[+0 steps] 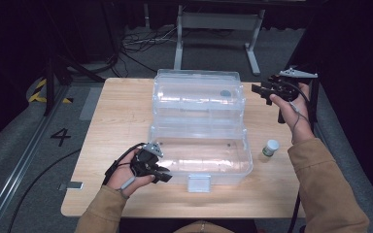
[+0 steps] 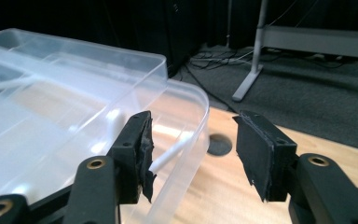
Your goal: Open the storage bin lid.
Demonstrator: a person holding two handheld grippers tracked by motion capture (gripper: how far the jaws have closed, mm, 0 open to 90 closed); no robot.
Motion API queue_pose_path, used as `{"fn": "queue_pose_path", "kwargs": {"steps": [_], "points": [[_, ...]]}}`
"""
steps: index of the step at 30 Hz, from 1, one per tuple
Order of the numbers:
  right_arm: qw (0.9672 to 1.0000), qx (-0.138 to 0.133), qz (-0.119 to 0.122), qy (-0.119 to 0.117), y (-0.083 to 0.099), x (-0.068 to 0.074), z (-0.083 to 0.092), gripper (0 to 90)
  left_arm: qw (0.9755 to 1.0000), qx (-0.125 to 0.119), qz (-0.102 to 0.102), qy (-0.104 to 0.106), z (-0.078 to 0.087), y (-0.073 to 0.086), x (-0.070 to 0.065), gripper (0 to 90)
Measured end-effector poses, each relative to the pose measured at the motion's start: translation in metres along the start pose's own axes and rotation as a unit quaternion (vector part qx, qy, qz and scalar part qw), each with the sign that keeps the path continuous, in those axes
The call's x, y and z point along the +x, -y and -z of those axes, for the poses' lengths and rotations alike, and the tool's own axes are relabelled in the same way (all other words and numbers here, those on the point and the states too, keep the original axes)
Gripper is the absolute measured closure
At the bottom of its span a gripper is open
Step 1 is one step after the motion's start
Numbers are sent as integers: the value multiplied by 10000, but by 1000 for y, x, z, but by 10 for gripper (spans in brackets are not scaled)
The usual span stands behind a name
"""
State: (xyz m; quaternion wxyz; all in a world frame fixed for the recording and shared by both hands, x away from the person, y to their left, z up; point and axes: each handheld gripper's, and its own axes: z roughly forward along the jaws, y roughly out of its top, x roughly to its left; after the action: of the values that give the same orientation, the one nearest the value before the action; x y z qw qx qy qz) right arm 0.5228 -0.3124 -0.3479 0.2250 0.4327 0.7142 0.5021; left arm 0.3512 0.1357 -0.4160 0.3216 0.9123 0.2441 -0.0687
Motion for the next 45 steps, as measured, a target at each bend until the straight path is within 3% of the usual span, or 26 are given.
{"fn": "queue_pose_path", "kwargs": {"steps": [3,7,12,17,21,23,26,29,31,36,45], "points": [[9999,-93,21,-67,4,4,10,456,10000,-5,-13,-4,0,0,0,718],[9994,-173,277,-106,11,13,25,458,10000,-28,-33,-21,0,1,0,719],[9987,-234,414,-170,18,21,40,459,10000,-33,-38,-27,0,1,0,719],[9974,-596,269,-292,31,32,59,460,10000,-20,-29,-20,0,0,0,718],[9968,-666,133,-413,41,38,64,460,10000,-20,-27,-29,0,0,0,717],[9981,-424,192,-412,43,39,65,460,10000,-25,-35,-47,0,0,-1,716],[9984,-329,124,-442,46,38,69,458,10000,-22,31,-67,0,0,-2,709],[9989,-222,118,-394,48,36,73,454,9999,-57,86,90,0,-1,-2,644],[9992,-94,194,-330,50,35,75,455,10000,8,32,-2,2,-2,-4,579],[9980,347,525,-104,56,26,84,546,9999,19,-110,-27,10,-3,-10,553],[9969,578,530,88,63,13,100,516,9990,-378,-137,-170,37,-4,-13,529]]}}
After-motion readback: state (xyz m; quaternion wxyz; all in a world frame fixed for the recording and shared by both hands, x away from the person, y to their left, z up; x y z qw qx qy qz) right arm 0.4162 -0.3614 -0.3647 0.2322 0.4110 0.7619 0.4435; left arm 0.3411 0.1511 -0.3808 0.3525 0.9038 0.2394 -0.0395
